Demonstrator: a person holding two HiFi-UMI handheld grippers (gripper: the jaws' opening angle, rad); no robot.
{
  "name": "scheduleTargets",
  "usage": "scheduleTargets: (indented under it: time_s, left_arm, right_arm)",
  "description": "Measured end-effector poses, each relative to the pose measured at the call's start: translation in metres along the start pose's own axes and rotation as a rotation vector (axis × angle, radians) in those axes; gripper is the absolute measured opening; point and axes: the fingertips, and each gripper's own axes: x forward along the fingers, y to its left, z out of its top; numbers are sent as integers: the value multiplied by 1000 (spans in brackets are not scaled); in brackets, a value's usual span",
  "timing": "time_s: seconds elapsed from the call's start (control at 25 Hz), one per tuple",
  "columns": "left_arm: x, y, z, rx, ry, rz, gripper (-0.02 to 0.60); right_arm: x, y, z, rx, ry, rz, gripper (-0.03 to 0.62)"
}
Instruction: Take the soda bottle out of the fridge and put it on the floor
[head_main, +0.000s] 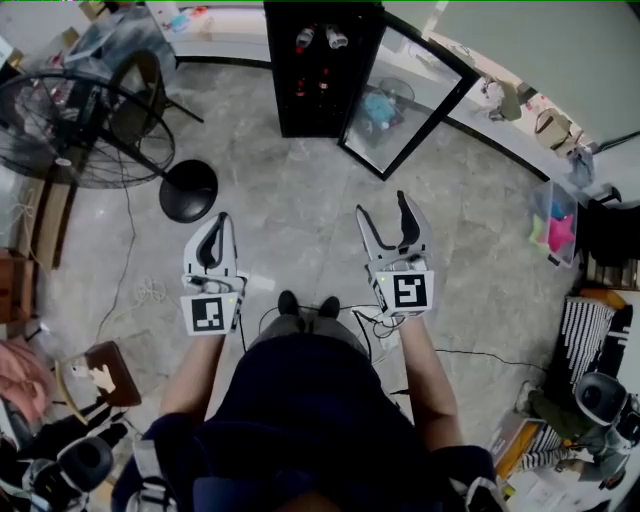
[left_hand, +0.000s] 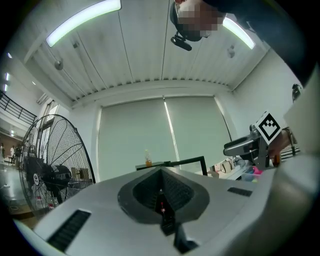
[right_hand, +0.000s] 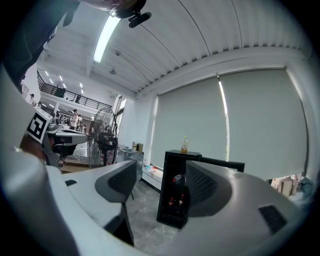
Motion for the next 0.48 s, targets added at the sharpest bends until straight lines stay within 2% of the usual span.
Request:
scheduleTargets:
  time_s: [0.48]
  left_arm:
    - [2,23,-14,-16,5,-68,23]
  right_arm:
    - [49,19,-6,8,1,-22,324]
